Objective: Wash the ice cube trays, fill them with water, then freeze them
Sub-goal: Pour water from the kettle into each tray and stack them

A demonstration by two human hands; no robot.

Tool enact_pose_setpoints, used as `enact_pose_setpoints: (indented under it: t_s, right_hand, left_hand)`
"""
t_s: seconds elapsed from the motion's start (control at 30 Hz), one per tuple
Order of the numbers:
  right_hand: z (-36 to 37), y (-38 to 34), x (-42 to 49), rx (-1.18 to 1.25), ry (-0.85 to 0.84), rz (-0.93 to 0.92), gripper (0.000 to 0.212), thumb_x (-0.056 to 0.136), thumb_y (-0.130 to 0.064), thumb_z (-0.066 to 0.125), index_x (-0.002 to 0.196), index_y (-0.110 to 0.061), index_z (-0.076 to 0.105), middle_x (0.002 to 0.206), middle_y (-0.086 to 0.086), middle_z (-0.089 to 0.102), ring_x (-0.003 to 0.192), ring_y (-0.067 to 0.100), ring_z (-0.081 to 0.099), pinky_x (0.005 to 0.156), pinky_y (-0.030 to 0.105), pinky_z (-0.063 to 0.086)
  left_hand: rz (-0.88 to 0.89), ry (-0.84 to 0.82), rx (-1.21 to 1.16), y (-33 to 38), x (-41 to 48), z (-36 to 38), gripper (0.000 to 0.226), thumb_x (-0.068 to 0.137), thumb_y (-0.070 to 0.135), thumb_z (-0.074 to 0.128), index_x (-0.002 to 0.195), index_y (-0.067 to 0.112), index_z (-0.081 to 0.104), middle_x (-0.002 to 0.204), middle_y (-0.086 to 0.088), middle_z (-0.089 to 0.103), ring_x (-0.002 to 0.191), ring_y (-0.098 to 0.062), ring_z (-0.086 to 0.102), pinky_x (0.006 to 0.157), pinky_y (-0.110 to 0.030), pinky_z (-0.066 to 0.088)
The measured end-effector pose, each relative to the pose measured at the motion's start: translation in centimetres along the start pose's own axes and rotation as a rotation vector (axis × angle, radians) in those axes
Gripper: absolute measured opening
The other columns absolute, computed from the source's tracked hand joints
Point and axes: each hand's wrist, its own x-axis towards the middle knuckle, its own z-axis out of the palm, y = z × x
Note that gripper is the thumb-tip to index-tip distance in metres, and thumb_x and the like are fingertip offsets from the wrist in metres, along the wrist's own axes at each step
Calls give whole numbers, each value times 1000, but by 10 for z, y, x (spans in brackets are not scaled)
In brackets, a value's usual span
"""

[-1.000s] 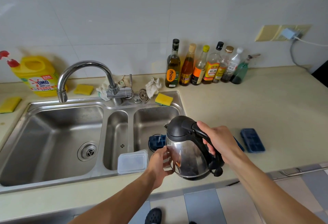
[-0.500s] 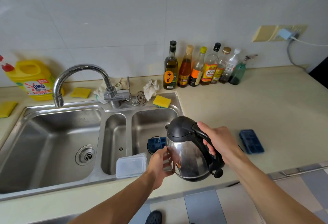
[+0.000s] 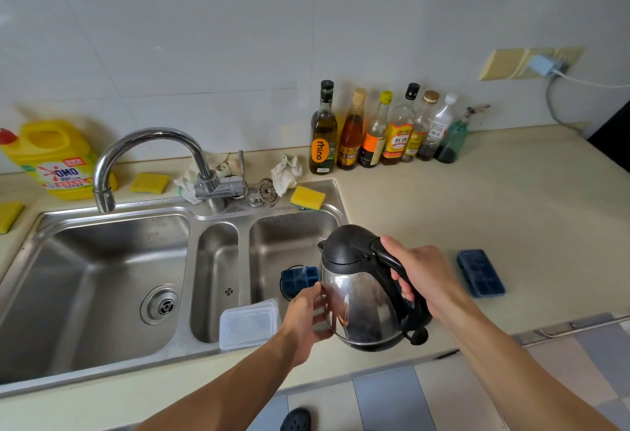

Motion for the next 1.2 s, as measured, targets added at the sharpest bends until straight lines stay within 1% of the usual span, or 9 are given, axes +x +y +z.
enact_pose_setpoints:
  t_s: [0.07,0.13,0.33,0.4,0.53,0.67,0.87,1.07,1.2]
  right_hand:
    - [-1,1,0,-5,2,1,63,87,-59,68,43,-15,61,44,4,54,36,18,45,39,22,40]
    - [-3,1,0,-3,4,2,61,87,-59,68,46,-14,62,45,5,54,37,18,45,40,23,41]
    - [-7,3,1,-15,5,10,61,86,-61,67,56,-9,65,47,7,55,40,19,47,44,25,43]
    - [-7,3,0,-10,5,10,61,86,-61,68,56,-9,64,47,6,54,39,19,46,44,26,43]
    - [-7,3,0,-5,14,15,62,84,-64,68,49,-14,63,47,9,53,40,20,46,47,28,43]
    - [-8,3,-1,-7,11,13,63,85,-65,67,45,-16,62,47,8,53,40,20,46,46,26,43]
    - [-8,3,-2,-4,11,14,63,85,-65,67,46,-15,63,47,9,53,40,21,46,47,27,43]
    - [-8,3,-5,-14,13,11,62,87,-61,67,46,-15,62,46,7,54,38,18,46,44,25,42]
    - [-7,3,-7,-8,13,8,61,88,-59,67,50,-12,62,45,5,54,37,17,46,41,22,42]
  left_hand:
    - [4,-2,13,0,1,1,32,105,40,47,108,15,68,87,-2,79,99,-29,69,70,-37,56]
    - [3,-7,21,0,1,2,32,105,40,47,107,16,68,84,0,79,98,-28,69,69,-37,56]
    - [12,-34,44,1,0,4,31,104,41,47,101,18,69,86,1,79,92,-25,71,66,-35,58]
    - [12,-31,48,1,0,5,31,104,40,47,103,18,68,86,1,79,92,-25,71,67,-35,58]
    - [8,-14,55,1,1,6,31,104,40,47,106,16,67,84,2,79,92,-25,70,70,-37,58]
    - [4,-11,47,0,1,5,32,104,40,48,110,15,67,85,0,79,95,-28,70,72,-39,58]
    - [1,-20,28,-2,1,5,33,104,40,48,108,15,68,86,-2,79,94,-27,70,73,-38,58]
    - [-1,-22,26,-4,3,4,32,104,40,49,109,15,68,87,-1,79,99,-29,69,73,-40,56]
    - [-5,-22,20,-5,4,3,31,103,40,50,109,15,67,86,0,79,99,-29,69,71,-40,55]
